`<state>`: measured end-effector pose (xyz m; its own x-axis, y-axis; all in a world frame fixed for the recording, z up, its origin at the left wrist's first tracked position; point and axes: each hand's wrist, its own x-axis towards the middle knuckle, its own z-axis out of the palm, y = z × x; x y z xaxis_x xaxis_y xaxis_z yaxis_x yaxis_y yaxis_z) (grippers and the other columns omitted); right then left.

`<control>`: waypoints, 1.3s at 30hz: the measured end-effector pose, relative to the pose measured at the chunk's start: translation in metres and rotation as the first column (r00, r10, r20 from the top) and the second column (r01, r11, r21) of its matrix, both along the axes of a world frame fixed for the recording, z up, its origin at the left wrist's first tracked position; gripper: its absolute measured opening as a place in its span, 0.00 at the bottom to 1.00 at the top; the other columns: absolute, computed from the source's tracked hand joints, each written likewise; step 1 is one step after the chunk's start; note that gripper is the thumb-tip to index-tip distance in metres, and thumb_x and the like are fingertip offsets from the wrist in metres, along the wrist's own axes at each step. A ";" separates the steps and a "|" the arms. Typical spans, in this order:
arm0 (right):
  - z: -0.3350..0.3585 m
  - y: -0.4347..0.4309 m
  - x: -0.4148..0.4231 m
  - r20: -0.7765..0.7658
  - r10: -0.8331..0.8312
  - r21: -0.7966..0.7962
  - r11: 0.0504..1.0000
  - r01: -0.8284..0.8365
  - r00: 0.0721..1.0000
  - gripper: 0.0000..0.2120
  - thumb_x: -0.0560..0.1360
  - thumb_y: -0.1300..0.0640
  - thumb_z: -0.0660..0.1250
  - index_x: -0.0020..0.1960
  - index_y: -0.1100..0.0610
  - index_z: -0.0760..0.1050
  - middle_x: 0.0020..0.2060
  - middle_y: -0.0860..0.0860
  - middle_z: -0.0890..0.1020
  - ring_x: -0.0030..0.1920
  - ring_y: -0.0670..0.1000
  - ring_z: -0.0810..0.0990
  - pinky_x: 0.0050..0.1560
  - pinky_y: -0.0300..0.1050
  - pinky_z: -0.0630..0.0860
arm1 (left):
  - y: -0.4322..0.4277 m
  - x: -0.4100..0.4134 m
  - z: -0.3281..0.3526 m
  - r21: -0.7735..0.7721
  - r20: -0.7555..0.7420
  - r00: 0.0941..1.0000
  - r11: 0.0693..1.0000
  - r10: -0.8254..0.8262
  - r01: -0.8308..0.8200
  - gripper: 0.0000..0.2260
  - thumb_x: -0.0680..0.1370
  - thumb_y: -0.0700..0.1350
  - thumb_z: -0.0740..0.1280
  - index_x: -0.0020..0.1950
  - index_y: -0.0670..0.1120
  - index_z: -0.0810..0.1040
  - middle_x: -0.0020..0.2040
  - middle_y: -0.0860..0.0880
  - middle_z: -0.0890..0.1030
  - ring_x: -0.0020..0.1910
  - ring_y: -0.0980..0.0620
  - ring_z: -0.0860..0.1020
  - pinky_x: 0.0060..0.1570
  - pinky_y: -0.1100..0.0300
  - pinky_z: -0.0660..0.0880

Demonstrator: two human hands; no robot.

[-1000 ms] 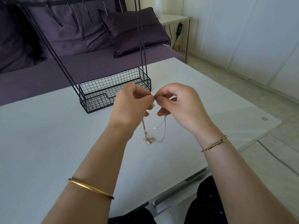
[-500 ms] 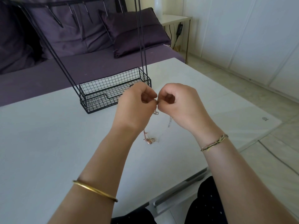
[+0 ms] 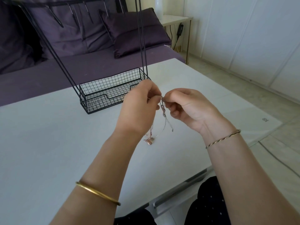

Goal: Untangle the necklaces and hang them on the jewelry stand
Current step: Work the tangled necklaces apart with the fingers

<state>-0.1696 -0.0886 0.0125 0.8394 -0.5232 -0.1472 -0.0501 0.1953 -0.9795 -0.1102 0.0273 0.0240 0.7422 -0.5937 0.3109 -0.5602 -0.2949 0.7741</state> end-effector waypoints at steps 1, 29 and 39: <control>0.001 0.000 0.001 0.002 0.012 0.044 0.999 -0.012 1.000 0.13 0.71 0.68 0.63 0.30 0.59 0.74 0.25 0.51 0.73 0.27 0.47 0.66 0.28 0.37 0.61 | 0.000 0.000 0.000 -0.018 -0.024 1.000 1.000 0.003 -0.003 0.06 0.77 0.35 0.63 0.44 0.45 0.74 0.37 0.51 0.79 0.34 0.59 0.78 0.40 0.57 0.78; 0.000 -0.004 -0.002 0.024 0.110 0.317 0.942 -0.112 0.994 0.15 0.74 0.62 0.58 0.29 0.58 0.72 0.25 0.50 0.68 0.23 0.45 0.63 0.24 0.35 0.59 | 0.000 -0.005 0.003 -0.068 0.009 0.997 0.995 -0.071 0.071 0.07 0.74 0.37 0.69 0.44 0.49 0.77 0.42 0.52 0.81 0.39 0.53 0.81 0.40 0.61 0.77; 0.001 -0.002 -0.003 -0.048 0.169 0.183 0.970 -0.158 0.984 0.11 0.73 0.61 0.55 0.31 0.57 0.66 0.25 0.49 0.65 0.24 0.46 0.61 0.24 0.36 0.56 | 0.000 -0.005 0.001 -0.065 0.127 0.991 0.997 -0.030 0.039 0.06 0.73 0.35 0.66 0.40 0.45 0.78 0.36 0.53 0.78 0.36 0.53 0.78 0.36 0.61 0.75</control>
